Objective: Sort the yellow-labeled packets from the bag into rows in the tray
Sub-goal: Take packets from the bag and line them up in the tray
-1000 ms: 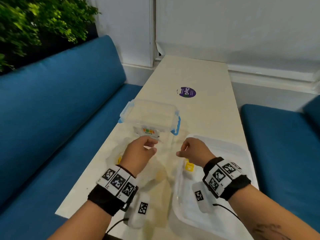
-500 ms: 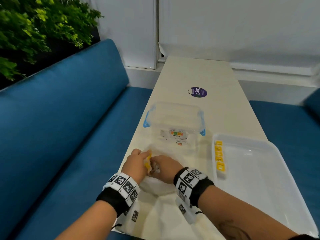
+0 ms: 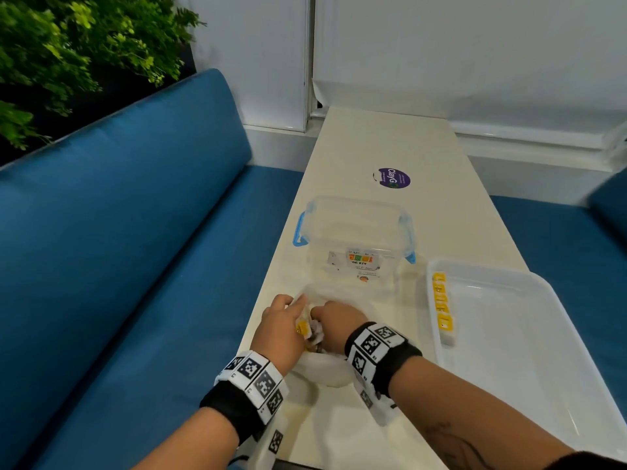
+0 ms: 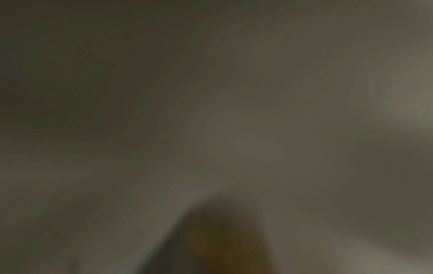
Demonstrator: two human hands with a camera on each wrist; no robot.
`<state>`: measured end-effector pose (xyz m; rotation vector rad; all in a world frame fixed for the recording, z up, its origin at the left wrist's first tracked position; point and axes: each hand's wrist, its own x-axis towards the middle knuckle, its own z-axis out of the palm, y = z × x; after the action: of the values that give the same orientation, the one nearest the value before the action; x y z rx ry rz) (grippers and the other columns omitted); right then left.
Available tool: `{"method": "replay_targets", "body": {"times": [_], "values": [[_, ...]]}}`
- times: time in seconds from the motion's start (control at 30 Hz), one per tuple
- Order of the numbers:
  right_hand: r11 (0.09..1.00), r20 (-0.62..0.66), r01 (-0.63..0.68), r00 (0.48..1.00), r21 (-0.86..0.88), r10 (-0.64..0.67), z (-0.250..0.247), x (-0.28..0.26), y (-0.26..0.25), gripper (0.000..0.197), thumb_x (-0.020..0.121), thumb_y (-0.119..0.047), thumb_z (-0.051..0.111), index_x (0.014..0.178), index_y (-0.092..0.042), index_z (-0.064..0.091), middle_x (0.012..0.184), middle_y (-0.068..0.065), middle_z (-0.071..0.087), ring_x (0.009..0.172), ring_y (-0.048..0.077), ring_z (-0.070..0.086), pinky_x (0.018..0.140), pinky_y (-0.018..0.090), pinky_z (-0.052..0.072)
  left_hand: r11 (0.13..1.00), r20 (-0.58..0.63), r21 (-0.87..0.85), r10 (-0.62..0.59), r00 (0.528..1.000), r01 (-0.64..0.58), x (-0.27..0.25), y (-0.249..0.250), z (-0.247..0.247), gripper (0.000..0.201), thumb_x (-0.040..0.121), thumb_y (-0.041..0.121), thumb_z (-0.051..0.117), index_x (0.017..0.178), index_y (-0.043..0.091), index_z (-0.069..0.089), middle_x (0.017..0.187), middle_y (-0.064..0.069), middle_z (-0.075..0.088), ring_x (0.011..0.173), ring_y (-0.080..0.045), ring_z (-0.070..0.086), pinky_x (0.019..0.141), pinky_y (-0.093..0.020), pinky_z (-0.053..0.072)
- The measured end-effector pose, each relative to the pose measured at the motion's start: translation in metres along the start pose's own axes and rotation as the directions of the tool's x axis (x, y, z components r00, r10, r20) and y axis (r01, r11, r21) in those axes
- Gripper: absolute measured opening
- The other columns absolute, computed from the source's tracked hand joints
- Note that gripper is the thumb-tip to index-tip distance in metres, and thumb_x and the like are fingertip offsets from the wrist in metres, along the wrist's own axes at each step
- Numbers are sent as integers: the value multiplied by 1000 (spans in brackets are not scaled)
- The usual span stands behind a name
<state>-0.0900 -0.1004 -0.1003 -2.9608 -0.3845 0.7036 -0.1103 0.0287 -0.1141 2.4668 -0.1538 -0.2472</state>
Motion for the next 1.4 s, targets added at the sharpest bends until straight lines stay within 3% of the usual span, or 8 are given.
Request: {"method": "replay_targets", "body": {"times": [0.37, 0.6, 0.77, 0.87, 1.0, 1.17, 1.3, 1.4], "values": [[904, -362, 110, 931, 414, 53, -23, -22, 24, 21, 79, -6, 59, 98, -4, 69, 98, 12, 66, 92, 25, 61, 77, 27, 45, 999, 1, 32, -24, 1000, 24, 9, 5, -1, 61, 81, 3, 48, 139, 22, 43, 125, -6, 42, 112, -26, 48, 97, -33, 43], [329, -298, 221, 932, 918, 206, -69, -48, 60, 15, 77, 8, 66, 75, -6, 62, 58, 6, 57, 46, 16, 58, 51, 33, 56, 979, -27, -140, -155, 988, 150, 8, 21, -4, 63, 74, 10, 63, 133, 25, 48, 141, 1, 33, 128, -19, 37, 103, -26, 35], [185, -410, 379, 894, 907, 177, -107, -80, 86, 13, 77, 9, 67, 80, -2, 61, 61, 9, 59, 48, 18, 58, 49, 31, 55, 928, -318, -373, -153, 936, 25, -1, 68, -13, 37, 81, 6, 58, 113, 26, 56, 132, 2, 43, 121, -15, 46, 94, -25, 41], [112, -465, 452, 868, 885, 174, -120, -100, 102, 15, 77, 10, 66, 78, -4, 60, 64, 10, 58, 49, 15, 58, 49, 30, 56, 536, -207, -843, -245, 947, -46, -4, 127, -10, 16, 96, 25, 44, 105, 28, 57, 115, -2, 55, 95, -13, 56, 77, -22, 46], [-8, -495, 506, 846, 862, 199, -122, -121, 123, 15, 78, 9, 65, 80, -4, 59, 65, 9, 57, 49, 12, 57, 47, 26, 54, -136, 322, -940, -52, 945, 312, 7, 186, 32, 70, 85, 72, 21, 119, 21, 57, 115, -16, 59, 97, -36, 59, 83, -47, 47], [505, -639, 472, 735, 722, 227, -83, -125, 162, 24, 71, 7, 68, 85, -13, 68, 82, 1, 65, 77, 15, 62, 68, 23, 49, -467, 272, -833, 120, 955, 296, 10, 227, 63, 79, 84, 71, 22, 104, 12, 71, 101, -15, 71, 78, -28, 71, 62, -44, 59], [895, -720, 358, 691, 265, -63, -55, -128, 176, 33, 69, -15, 62, 101, -18, 69, 98, 1, 69, 93, 22, 66, 71, 29, 52, -487, 294, -833, 12, 956, 263, 13, 239, 78, 46, 89, 55, 42, 108, 19, 62, 91, -4, 67, 77, -16, 69, 66, -27, 57], [951, -695, 306, 691, 34, -197, -45, -130, 180, 41, 70, -29, 43, 103, -18, 66, 102, -1, 70, 105, 20, 64, 83, 38, 52, -456, 318, -844, 0, 948, 283, 12, 240, 91, 36, 91, 47, 45, 104, 18, 62, 90, 0, 68, 81, -12, 68, 70, -22, 56]]}}
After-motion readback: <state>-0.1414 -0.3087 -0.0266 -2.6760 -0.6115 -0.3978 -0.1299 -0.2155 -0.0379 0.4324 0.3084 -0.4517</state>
